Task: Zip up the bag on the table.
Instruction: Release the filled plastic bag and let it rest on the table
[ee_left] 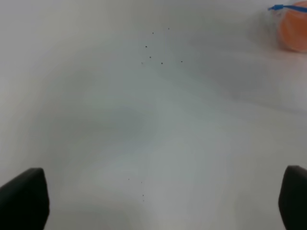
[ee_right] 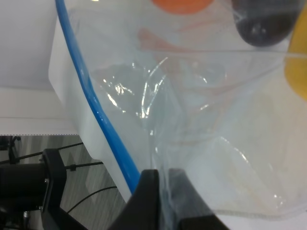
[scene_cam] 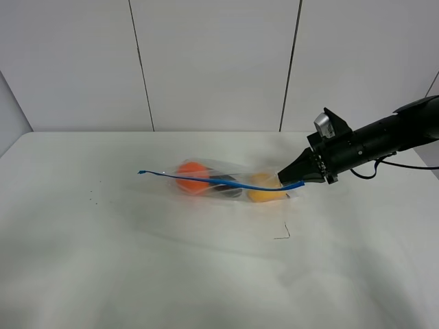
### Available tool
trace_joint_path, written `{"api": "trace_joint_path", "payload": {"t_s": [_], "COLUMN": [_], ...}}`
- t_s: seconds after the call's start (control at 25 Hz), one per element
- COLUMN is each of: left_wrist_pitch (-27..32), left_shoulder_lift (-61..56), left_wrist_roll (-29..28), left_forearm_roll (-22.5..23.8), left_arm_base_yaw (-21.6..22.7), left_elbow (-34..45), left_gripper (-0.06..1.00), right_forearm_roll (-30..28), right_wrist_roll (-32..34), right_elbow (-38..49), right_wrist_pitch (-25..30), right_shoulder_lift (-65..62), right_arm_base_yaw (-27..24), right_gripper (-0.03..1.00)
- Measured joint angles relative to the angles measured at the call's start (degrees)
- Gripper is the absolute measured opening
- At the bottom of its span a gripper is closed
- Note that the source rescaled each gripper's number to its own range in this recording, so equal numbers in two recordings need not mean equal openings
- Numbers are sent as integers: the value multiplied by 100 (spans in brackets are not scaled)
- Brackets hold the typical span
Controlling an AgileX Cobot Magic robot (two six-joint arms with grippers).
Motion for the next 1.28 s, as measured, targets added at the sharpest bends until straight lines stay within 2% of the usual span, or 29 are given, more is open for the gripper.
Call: {"api": "trace_joint_path", "payload": {"t_s": [1.2, 1.28], "left_wrist_pitch": [17, 17], "left_shoulder_lift": [0, 0], "left_wrist_roll": [6, 6], "left_forearm_roll": [5, 5], "left_arm_base_yaw": [0, 0], "left_elbow": [23, 23], "left_gripper": [100, 100], "right_forearm_roll": [0, 0], "right_wrist_roll": [-9, 12], "right_elbow": [0, 0], "right_wrist_pitch": [0, 0], "right_shoulder_lift": [0, 0], "right_arm_base_yaw": [0, 0], "right_gripper": [0, 3]}}
